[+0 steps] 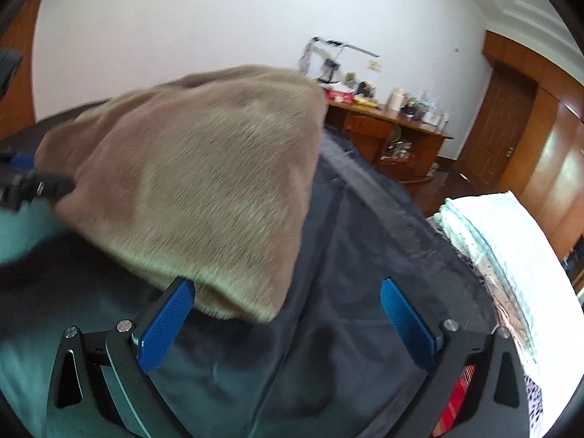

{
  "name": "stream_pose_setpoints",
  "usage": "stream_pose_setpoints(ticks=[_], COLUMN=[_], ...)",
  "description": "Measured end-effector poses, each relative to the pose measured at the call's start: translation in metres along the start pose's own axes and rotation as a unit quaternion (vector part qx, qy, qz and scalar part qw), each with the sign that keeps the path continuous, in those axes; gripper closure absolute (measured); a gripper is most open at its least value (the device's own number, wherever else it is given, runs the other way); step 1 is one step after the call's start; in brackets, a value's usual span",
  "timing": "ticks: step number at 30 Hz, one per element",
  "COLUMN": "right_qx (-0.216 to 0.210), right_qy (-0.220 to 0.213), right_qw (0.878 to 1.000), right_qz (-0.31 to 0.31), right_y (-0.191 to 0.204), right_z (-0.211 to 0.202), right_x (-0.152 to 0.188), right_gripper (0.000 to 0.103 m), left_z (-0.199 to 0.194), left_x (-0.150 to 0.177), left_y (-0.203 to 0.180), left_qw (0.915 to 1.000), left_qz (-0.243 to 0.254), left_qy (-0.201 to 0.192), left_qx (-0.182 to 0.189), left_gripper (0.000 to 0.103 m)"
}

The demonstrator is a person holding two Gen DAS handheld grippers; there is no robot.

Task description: Fold clothes

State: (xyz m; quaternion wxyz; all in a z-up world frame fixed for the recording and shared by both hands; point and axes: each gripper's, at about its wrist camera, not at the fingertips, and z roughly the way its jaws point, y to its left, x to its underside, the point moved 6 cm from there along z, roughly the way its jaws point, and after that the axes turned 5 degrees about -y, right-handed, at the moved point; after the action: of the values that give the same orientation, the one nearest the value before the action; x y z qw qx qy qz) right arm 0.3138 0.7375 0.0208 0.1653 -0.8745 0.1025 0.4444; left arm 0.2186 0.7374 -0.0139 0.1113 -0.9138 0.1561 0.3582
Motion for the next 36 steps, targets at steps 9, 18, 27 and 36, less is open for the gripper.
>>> stream_pose_setpoints(ticks=[9,18,27,36], right_qx=[0.017,0.019,0.003,-0.055], right_qy=[-0.005,0.021,0.035,0.063], right_qw=[1.0,1.0,0.997,0.995], right_qz=[0.011,0.009,0.069,0.051], right_y=[-0.013,-0.017,-0.033,-0.009], right_z=[0.013,0.02,0.02,0.007], right_x=[-0.004,0.004,0.013,0.022], right_gripper=[0.001,0.001,0.001,0.001], left_z=[0.021,0.013,0.021,0.025], left_x=[-0.002,-0.001,0.0,-0.003], left_y=[-0.007,-0.01,-0.006,-0.006], left_qw=[1.0,0.9999,0.9999,0.9994], left_qz=[-0.001,0.012,-0.005,-0.022], left_qy=[0.006,-0.002,0.007,0.024], left_qx=[0.007,-0.004,0.013,0.009], left_gripper=[0.0,0.0,0.0,0.0])
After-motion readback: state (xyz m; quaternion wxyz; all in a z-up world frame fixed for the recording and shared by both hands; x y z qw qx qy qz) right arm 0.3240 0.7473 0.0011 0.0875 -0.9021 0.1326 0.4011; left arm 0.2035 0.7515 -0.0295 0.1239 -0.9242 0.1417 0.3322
